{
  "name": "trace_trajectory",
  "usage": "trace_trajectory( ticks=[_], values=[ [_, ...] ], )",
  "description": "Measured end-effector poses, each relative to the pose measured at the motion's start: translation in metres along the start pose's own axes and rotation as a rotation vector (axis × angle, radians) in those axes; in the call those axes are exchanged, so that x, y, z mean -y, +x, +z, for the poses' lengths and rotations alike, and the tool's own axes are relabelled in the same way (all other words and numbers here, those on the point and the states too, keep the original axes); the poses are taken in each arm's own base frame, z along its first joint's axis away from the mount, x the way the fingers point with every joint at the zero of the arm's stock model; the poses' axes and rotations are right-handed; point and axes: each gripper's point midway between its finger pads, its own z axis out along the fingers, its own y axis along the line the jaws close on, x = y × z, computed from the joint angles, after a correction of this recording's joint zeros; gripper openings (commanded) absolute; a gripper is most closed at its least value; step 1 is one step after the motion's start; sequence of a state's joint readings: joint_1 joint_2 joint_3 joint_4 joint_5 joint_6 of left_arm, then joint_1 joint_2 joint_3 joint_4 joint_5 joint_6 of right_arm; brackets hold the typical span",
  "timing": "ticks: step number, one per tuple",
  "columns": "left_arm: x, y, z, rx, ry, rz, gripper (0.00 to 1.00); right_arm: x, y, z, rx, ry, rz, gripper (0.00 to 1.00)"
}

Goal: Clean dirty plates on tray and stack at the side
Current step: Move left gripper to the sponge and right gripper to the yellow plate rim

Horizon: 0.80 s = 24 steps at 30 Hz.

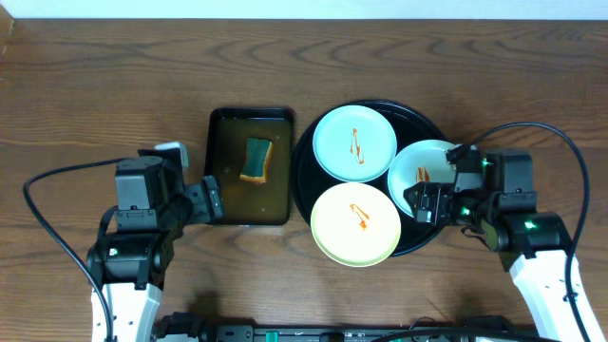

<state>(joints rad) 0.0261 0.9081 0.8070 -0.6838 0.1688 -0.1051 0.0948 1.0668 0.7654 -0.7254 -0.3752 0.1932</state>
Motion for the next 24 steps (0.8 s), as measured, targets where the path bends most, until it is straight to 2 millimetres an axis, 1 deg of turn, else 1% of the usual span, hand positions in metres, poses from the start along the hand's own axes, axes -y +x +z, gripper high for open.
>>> trace_trajectory(
  ticks=[3,5,7,8,10,11,14,16,18,22,24],
  values=[
    [0.004,-0.006,0.004,-0.006,0.019,-0.008,0.86,-0.003,0.01,0.007,-0.056,-0.006,-0.005,0.75],
    [0.006,-0.011,0.011,-0.034,0.024,-0.016,0.86,-0.003,0.016,0.014,-0.095,-0.006,0.001,0.74],
    [0.009,-0.018,0.022,-0.068,0.028,-0.016,0.86,-0.001,0.02,0.02,-0.125,-0.005,0.019,0.69],
    [0.011,-0.021,0.028,-0.08,0.031,-0.013,0.86,0.001,0.023,0.025,-0.145,0.0,0.035,0.63],
    [0.016,-0.024,0.041,-0.11,0.039,0.001,0.85,0.005,0.028,0.033,-0.178,0.008,0.064,0.59],
    [0.018,-0.024,0.048,-0.124,0.042,0.007,0.85,0.008,0.033,0.037,-0.204,0.013,0.083,0.59],
    [0.024,-0.017,0.069,-0.175,0.051,0.023,0.84,0.016,0.048,0.049,-0.273,0.031,0.125,0.59],
    [0.029,-0.009,0.084,-0.215,0.055,0.037,0.83,0.02,0.055,0.057,-0.311,0.038,0.145,0.54],
    [0.033,-0.002,0.098,-0.246,0.06,0.055,0.82,0.022,0.059,0.063,-0.332,0.039,0.16,0.49],
    [0.04,0.006,0.122,-0.28,0.07,0.079,0.81,0.024,0.065,0.071,-0.369,0.04,0.176,0.49],
    [0.043,0.009,0.13,-0.286,0.075,0.087,0.81,0.024,0.067,0.077,-0.382,0.037,0.17,0.46]
  ],
)
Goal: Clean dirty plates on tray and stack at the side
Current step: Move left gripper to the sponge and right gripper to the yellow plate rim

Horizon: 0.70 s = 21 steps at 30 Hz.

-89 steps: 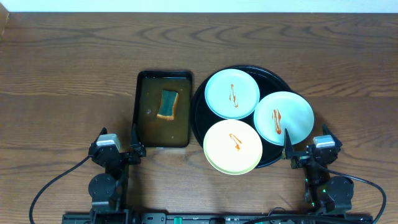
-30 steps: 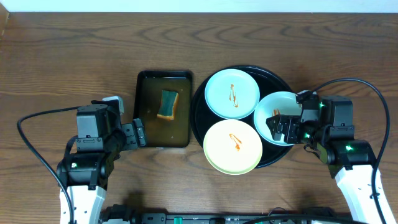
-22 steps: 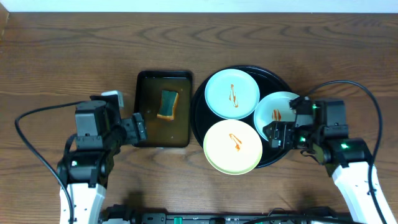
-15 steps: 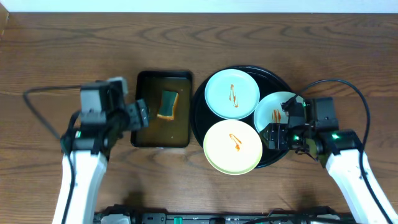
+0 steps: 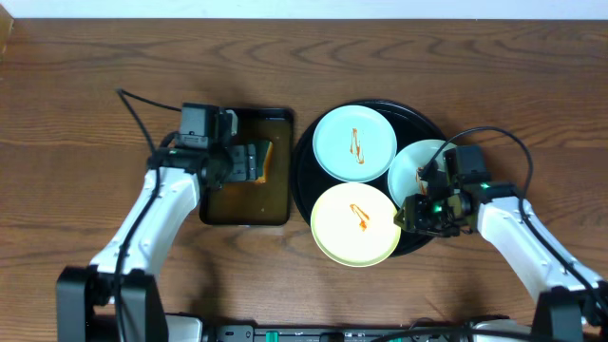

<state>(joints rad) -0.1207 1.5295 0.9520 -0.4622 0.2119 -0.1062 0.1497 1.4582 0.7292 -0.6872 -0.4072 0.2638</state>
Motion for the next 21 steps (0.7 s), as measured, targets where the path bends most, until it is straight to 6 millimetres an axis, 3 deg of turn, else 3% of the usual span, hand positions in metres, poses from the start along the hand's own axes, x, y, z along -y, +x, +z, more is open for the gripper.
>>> trace_trajectory(
  ticks=[8,13,14,21],
  values=[
    [0.005,-0.001,0.029,-0.013,0.009,0.025,0.76,-0.01,0.007,0.02,-0.053,0.0,-0.024,0.3],
    [0.008,0.001,0.039,-0.023,0.006,0.037,0.74,-0.009,0.007,0.022,-0.056,0.011,-0.002,0.23],
    [0.009,0.001,0.041,-0.024,0.002,0.042,0.74,-0.009,0.007,0.022,-0.054,0.014,0.002,0.18],
    [0.015,-0.002,0.047,0.0,-0.049,0.091,0.69,-0.008,0.007,0.022,-0.051,0.021,0.014,0.13]
  ],
)
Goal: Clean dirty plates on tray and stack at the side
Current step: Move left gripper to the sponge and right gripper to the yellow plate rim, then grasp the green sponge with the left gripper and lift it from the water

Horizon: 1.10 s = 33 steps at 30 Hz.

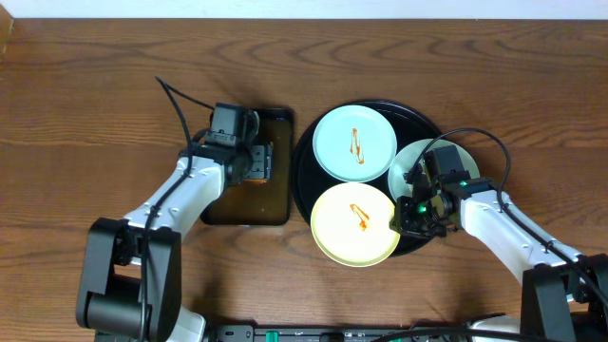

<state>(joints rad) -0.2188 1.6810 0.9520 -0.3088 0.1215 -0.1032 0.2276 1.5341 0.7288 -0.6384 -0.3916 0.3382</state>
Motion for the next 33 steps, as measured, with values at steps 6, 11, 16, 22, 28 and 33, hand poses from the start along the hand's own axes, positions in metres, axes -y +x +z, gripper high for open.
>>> trace_trajectory(
  ticks=[6,11,16,22,28,33],
  values=[
    [0.004,0.002,0.011,-0.006,-0.022,0.025,0.59,0.0,0.0,0.0,0.0,0.0,-0.001,0.13],
    [0.003,0.003,0.018,-0.008,-0.035,0.031,0.51,0.0,0.0,0.0,0.0,0.0,-0.001,0.13],
    [-0.001,0.004,0.022,-0.013,-0.055,0.035,0.31,0.0,0.0,0.0,0.0,0.0,-0.001,0.13],
    [-0.004,0.006,0.027,-0.023,-0.067,0.033,0.08,0.0,0.0,0.0,0.0,0.0,-0.001,0.13],
    [-0.004,0.005,0.027,-0.02,-0.067,0.032,0.07,0.0,0.0,0.0,0.0,0.0,-0.001,0.13],
    [-0.002,-0.002,0.015,0.01,-0.062,0.031,0.07,0.0,0.001,0.0,-0.002,0.001,0.0,0.13]
  ],
)
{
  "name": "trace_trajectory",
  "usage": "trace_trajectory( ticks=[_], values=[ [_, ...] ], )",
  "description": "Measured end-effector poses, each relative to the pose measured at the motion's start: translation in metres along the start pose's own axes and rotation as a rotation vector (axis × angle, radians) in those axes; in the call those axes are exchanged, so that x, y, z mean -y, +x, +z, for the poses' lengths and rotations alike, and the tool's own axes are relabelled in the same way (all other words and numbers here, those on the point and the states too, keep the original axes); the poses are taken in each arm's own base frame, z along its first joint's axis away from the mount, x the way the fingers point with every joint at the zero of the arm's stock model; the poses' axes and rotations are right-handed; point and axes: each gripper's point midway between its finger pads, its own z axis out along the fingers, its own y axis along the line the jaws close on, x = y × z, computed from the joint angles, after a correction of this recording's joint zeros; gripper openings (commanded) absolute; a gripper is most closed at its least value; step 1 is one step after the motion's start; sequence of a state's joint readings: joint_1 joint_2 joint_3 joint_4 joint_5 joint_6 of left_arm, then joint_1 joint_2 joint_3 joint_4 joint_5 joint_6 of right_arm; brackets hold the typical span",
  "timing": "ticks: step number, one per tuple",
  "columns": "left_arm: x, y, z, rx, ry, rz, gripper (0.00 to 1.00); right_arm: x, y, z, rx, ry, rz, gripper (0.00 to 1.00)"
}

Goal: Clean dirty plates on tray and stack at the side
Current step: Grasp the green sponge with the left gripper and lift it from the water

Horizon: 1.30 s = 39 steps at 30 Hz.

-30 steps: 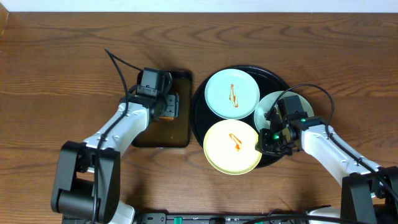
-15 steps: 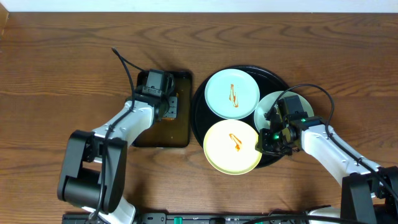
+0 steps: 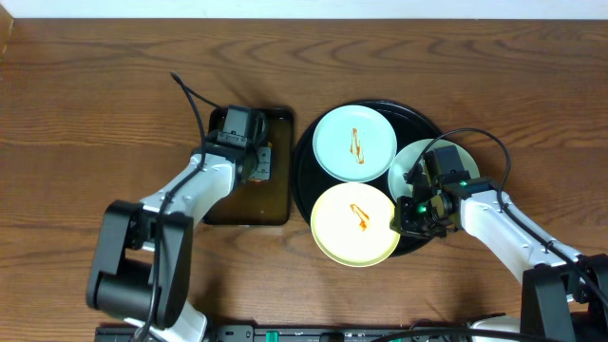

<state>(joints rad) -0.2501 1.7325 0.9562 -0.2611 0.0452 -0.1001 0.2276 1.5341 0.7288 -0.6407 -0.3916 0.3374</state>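
Three dirty plates lie on the round black tray (image 3: 425,118): a light blue plate (image 3: 354,142), a cream plate (image 3: 355,224) and a pale plate (image 3: 414,167), each with an orange smear. My right gripper (image 3: 400,219) sits at the cream plate's right rim, partly over the pale plate; its jaws do not show clearly. My left gripper (image 3: 256,161) is down on the sponge (image 3: 268,160) in the rectangular dish (image 3: 249,207), hiding most of it. Whether the fingers grip it cannot be told.
The rectangular dish holds brownish liquid and stands just left of the round tray. Cables trail from both arms over the wooden table (image 3: 95,85). A white wall edge runs along the far side.
My left gripper has dropped lower onto the sponge, covering more of it. The right arm and the plates have not moved.
Both arms were drawn back, the left beside the dish, the right at the tray's right edge. Then the left reached over the dish toward the sponge and the right went to the cream plate's rim. The left then closed in on the sponge and now rests on it.
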Motion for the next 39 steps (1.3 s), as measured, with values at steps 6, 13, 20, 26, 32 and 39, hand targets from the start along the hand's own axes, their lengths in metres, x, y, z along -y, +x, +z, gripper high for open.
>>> trace_trajectory(
  ticks=[6,13,20,26,32,39],
  values=[
    [0.0,-0.017,-0.041,0.082,0.012,-0.043,0.08,0.0,0.0,0.0,0.0,0.0,0.0,0.13],
    [-0.004,0.007,-0.012,-0.02,-0.007,-0.059,0.08,0.0,0.0,0.0,0.001,0.0,0.0,0.13],
    [-0.006,0.021,0.006,-0.075,-0.018,-0.062,0.08,0.0,0.0,0.0,0.001,0.0,0.0,0.13],
    [-0.006,0.02,0.006,-0.071,-0.017,-0.063,0.07,0.0,0.0,0.0,0.001,0.0,0.0,0.14],
    [-0.004,0.009,-0.008,-0.022,-0.007,-0.063,0.08,0.0,0.0,0.0,0.002,0.001,-0.001,0.13],
    [0.002,-0.029,-0.051,0.149,0.026,-0.065,0.08,0.0,-0.002,0.0,0.006,0.0,-0.002,0.11]
  ],
)
